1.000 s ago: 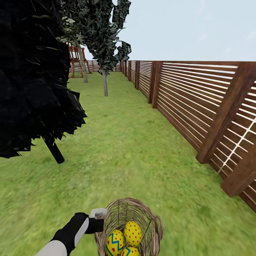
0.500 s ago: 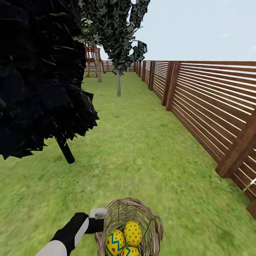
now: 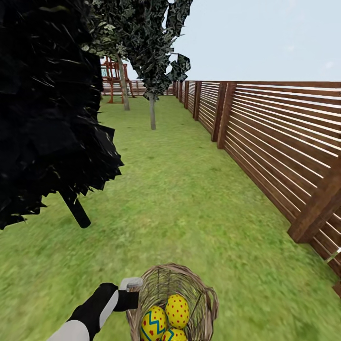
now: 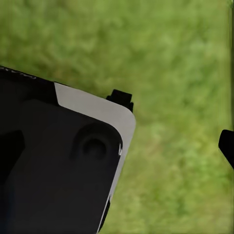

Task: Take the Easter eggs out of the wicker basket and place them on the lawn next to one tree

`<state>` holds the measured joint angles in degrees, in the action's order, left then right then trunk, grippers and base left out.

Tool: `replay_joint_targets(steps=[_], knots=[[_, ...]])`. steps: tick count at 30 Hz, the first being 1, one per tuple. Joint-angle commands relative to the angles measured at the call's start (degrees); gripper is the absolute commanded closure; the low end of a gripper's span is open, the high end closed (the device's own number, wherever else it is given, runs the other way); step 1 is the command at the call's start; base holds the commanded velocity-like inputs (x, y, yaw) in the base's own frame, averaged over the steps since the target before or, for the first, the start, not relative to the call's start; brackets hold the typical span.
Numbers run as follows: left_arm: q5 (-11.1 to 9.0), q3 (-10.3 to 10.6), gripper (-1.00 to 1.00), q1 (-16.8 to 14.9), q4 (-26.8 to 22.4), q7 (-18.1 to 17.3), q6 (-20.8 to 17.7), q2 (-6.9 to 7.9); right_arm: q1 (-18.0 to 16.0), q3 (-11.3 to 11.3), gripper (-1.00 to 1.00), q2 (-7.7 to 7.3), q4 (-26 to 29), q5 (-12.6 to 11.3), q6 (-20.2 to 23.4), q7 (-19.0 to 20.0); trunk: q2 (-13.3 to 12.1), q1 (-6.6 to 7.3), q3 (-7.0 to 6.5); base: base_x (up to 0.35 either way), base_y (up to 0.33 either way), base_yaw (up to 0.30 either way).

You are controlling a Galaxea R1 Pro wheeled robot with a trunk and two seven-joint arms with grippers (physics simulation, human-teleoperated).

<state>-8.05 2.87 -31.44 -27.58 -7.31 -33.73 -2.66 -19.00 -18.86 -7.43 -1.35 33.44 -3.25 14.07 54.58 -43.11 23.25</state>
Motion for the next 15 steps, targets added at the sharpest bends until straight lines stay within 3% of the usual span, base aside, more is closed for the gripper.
replay_joint_targets(steps=[1,12,15], knots=[[-0.92,0.2,1.0,-0.03,-0.11,0.19,-0.33,0.07,-0.07,-0.48,-1.0,-0.04,-0.1,0.53,-0.26,0.08,0.04,-0.04,0.06,0.319,0.0,-0.039],[-0.92,0.11,1.0,-0.03,-0.1,0.1,-0.3,0.26,-0.07,-0.48,-1.0,-0.12,-0.4,0.61,-0.26,0.08,0.04,-0.04,0.06,0.319,0.0,-0.002],[-0.92,-1.28,1.0,-0.03,-0.11,0.1,-0.29,0.29,-0.07,-0.48,-1.0,-0.12,-0.41,0.58,-0.26,0.08,0.04,-0.04,0.06,0.319,0.0,0.0]])
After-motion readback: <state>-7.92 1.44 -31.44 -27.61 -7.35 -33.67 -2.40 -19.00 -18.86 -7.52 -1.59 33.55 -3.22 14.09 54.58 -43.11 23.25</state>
